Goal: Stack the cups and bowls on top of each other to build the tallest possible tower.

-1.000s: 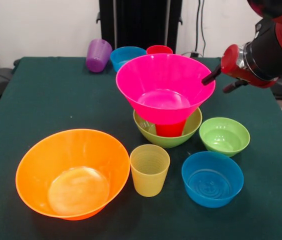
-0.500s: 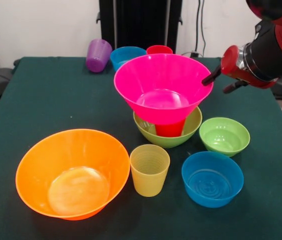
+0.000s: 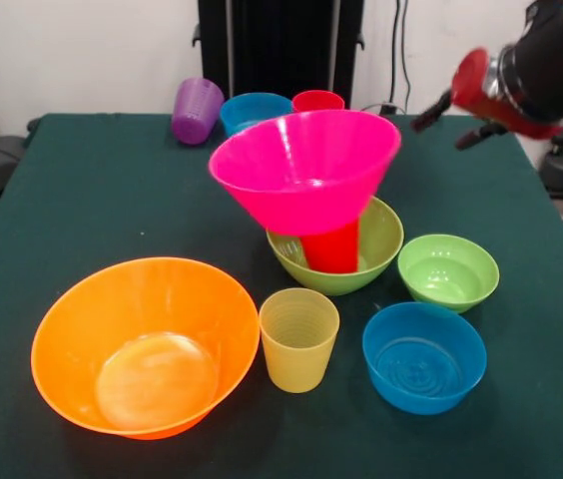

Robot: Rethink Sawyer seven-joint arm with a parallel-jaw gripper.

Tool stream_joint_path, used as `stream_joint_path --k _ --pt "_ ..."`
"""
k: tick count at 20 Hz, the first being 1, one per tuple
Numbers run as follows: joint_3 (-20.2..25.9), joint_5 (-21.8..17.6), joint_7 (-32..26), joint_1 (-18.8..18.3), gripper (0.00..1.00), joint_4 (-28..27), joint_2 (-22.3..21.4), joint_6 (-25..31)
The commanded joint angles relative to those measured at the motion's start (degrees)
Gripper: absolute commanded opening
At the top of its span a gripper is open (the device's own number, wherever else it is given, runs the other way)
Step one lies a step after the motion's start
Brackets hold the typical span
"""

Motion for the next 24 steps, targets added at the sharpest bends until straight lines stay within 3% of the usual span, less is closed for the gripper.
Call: stream_joint_path --k 1,5,13,20,24 --pt "5.21 -0.94 -7.56 -2.98 1.00 -7.67 -5.30 18.95" --pt "6.22 -1.55 -8.54 -4.01 1.00 -10.74 -4.73 21.98" --pt "7.21 -2.07 -7.24 -4.88 1.00 -9.89 -3.97 18.50" --pt "7.86 -2.04 -5.20 -4.83 1.00 -2.37 -4.77 5.35" --pt "8.60 -2.94 -6.09 -5.55 1.00 4.98 -5.22 -8.54"
